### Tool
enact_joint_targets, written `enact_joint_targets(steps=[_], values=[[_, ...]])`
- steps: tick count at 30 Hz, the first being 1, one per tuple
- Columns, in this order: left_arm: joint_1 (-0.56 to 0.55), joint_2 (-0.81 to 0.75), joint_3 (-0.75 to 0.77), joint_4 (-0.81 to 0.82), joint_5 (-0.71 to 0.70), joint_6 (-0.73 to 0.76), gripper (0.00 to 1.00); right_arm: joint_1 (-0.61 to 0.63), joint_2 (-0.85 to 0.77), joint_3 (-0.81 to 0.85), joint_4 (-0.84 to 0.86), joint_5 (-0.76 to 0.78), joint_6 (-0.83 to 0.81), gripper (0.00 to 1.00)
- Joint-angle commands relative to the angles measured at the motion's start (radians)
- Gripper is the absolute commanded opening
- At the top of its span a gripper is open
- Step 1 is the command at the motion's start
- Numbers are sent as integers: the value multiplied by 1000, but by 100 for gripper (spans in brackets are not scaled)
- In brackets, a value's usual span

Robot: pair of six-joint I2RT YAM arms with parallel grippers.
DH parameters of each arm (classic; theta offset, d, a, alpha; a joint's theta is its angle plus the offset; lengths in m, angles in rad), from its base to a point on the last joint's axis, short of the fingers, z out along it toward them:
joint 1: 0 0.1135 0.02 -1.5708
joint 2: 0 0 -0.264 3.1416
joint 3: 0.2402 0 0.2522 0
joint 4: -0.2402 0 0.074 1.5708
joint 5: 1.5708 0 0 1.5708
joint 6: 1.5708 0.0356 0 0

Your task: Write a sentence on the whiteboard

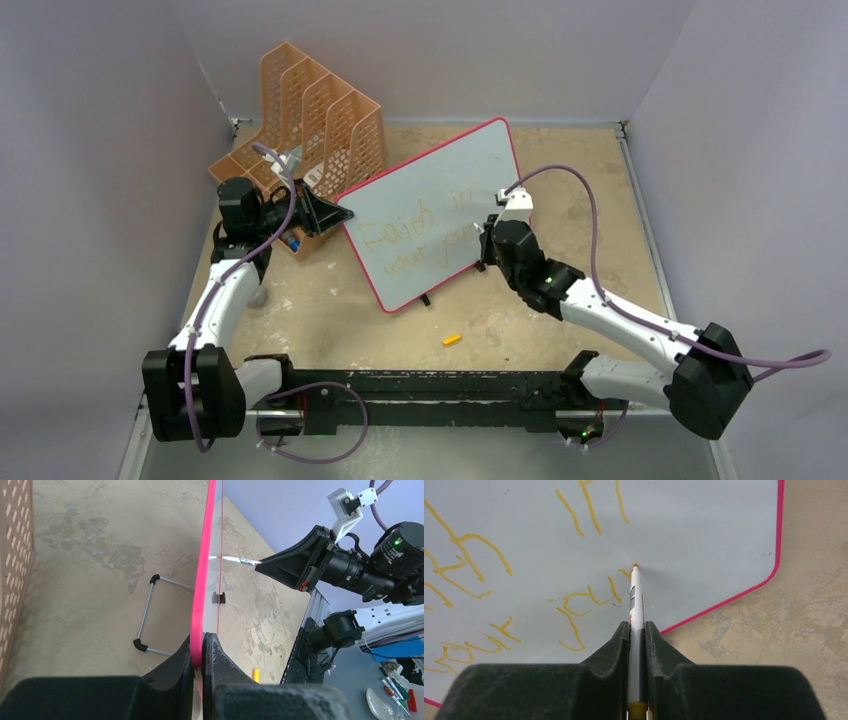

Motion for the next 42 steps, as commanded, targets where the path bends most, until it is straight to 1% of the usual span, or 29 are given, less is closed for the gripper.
enact_joint_targets(steps=[1, 10, 17, 21, 33, 42], values=[[8, -3, 32, 20, -30, 94, 0, -18, 9, 57, 54, 19, -27, 0], [8, -3, 33, 18, -37, 95, 0, -30, -2, 57, 23, 10, -13, 0], [9, -2, 43, 10, -53, 107, 0, -32, -78, 50, -5, -2, -15, 0], [19, 4, 56, 6, -55, 111, 0, -32, -87, 45, -17, 9, -23, 0], [65, 7, 103, -59, -73, 168, 0, -42, -100, -6, 20, 0, -47, 0], [78, 11, 105, -70, -65, 178, 0, -45, -122, -29, 59, -55, -69, 0]])
